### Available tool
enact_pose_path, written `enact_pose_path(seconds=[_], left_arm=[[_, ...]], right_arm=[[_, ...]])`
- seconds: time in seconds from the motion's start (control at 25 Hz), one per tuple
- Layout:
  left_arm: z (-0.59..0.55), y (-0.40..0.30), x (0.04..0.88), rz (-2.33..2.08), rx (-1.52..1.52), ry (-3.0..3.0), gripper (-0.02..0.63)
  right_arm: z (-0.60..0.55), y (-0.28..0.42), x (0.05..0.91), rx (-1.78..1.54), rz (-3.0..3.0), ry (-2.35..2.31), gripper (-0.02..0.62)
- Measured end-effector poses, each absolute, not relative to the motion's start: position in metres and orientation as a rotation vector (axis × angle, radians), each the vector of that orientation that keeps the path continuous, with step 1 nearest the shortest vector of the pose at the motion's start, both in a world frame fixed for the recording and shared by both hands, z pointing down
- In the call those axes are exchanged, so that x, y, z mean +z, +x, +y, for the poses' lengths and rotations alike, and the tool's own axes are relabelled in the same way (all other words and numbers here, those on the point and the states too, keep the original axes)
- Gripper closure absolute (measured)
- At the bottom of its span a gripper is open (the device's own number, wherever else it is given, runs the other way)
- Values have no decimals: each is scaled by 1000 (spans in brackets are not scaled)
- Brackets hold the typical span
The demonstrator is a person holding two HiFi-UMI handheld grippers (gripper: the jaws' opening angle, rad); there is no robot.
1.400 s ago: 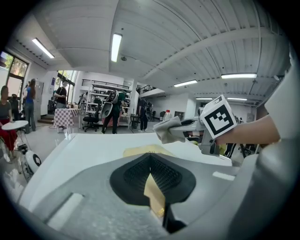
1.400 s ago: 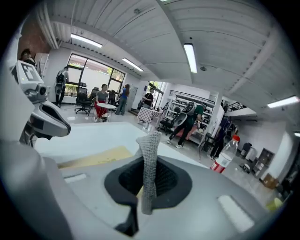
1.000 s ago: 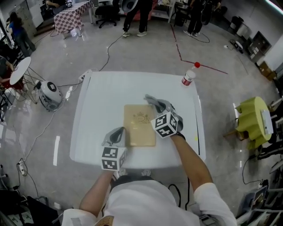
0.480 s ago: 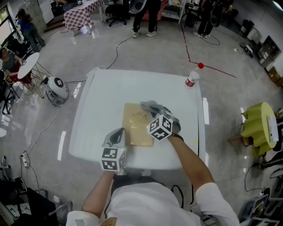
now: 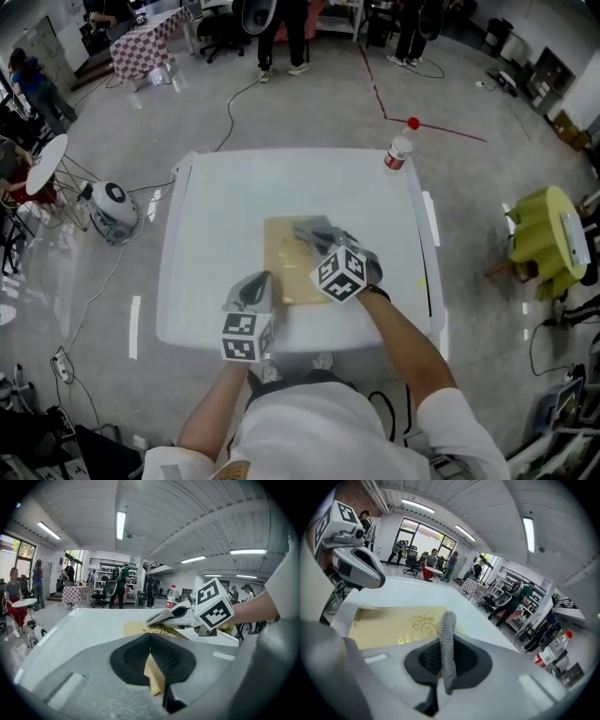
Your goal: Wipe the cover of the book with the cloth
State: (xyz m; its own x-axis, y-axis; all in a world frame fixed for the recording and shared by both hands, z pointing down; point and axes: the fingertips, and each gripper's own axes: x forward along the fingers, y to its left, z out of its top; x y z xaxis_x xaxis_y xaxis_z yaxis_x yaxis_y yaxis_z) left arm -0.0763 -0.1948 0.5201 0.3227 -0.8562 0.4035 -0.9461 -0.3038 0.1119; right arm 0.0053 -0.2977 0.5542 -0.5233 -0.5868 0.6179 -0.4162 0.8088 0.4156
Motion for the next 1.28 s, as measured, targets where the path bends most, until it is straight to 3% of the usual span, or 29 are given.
enact_pose_path(seconds=[1.28], left_arm=[[-205, -72, 517, -1508, 325, 2327, 600]], right_arm=[[-145, 27, 551, 68, -2337, 669, 586]])
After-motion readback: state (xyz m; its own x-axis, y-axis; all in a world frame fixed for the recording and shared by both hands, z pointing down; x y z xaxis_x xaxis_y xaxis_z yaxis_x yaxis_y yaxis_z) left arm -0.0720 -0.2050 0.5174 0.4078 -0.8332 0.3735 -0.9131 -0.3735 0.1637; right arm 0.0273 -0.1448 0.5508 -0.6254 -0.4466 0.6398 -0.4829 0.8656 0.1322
